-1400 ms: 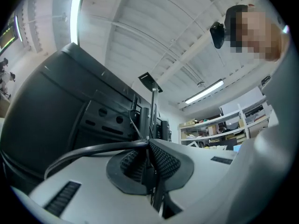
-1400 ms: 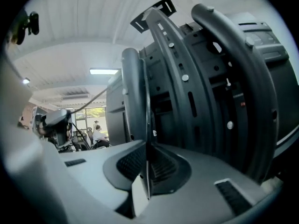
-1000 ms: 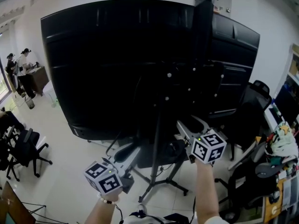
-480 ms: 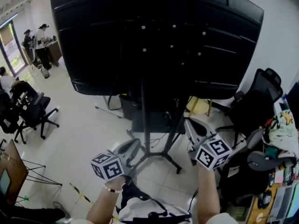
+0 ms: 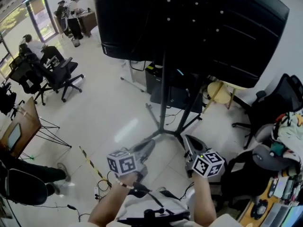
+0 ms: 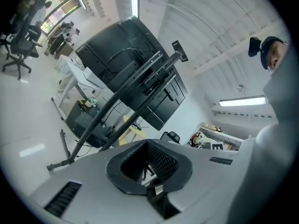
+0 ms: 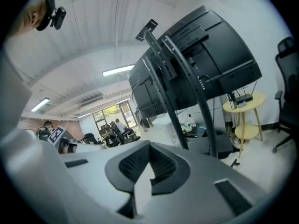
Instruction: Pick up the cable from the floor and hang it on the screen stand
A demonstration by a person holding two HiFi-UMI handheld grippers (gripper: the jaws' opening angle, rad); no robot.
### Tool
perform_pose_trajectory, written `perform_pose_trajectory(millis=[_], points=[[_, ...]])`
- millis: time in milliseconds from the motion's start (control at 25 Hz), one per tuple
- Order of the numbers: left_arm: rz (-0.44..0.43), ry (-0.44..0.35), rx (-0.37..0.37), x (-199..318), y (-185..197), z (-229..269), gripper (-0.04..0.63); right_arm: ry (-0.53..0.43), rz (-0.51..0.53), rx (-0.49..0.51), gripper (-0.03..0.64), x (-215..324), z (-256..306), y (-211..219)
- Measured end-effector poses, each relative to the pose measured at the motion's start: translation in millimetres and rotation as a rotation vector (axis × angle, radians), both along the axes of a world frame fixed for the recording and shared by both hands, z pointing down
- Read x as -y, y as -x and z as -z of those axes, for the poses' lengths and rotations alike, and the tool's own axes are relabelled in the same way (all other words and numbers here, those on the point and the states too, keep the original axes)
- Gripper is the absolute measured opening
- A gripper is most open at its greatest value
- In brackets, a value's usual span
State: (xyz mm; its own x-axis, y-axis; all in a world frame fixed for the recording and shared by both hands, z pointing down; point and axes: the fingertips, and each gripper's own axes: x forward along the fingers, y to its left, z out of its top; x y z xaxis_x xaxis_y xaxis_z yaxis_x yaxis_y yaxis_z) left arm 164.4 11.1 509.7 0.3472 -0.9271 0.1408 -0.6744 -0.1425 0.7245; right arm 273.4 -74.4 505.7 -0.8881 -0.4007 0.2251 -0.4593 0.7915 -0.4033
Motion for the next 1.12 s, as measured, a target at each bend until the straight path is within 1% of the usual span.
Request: perform_pose_trajectory(millis=[80,120,240,280,360,480,640,760,920,1120], points=[[0.028,0.034,0.029,-27.3,4.8,-11.6,0.003,0.014,-0.008,-0.038,0.0,-23.9,-19.9,-2.8],[0.043,0.056,0.064,-38.7,9.7,-17.7,0.003,0.017,-0.015,-0.053,0.0,-33.8,-26.2,-3.8],[0.075,0.122,0.21,-66.9,27.0,-32.3,0.003,0.032,-0.042,-0.063,0.0,-57.8,-31.6,-5.1],[0.08,0.137,0.244,-75.2,31.6,-34.8,0.003,0.035,-0.051,-0.068,0.0,-65.8,-31.0,-5.2],[0.088,0.147,0.271,-91.2,37.0,-35.0,0.003,0.036,-0.063,-0.078,0.0,-84.0,-28.6,-5.6],[0.1,0.129,0.311,-114.3,40.2,-30.4,0.003,0.024,-0.073,-0.089,0.0,-112.5,-23.7,-5.3],[0.09,0.109,0.307,-140.2,35.2,-32.7,0.003,0.017,-0.11,-0.092,0.0,-147.0,-18.5,-13.3],[0.06,0.097,0.3,-153.7,29.0,-33.2,0.003,0.019,-0.139,-0.092,0.0,-167.2,-18.9,-21.0],[0.02,0.088,0.301,-174.1,20.7,-37.3,0.003,0.015,-0.163,-0.126,0.0,-198.6,-24.4,-29.1],[0.006,0.062,0.305,-182.6,27.4,-26.8,0.003,-0.001,-0.172,-0.129,0.0,-208.5,-17.6,-20.4]])
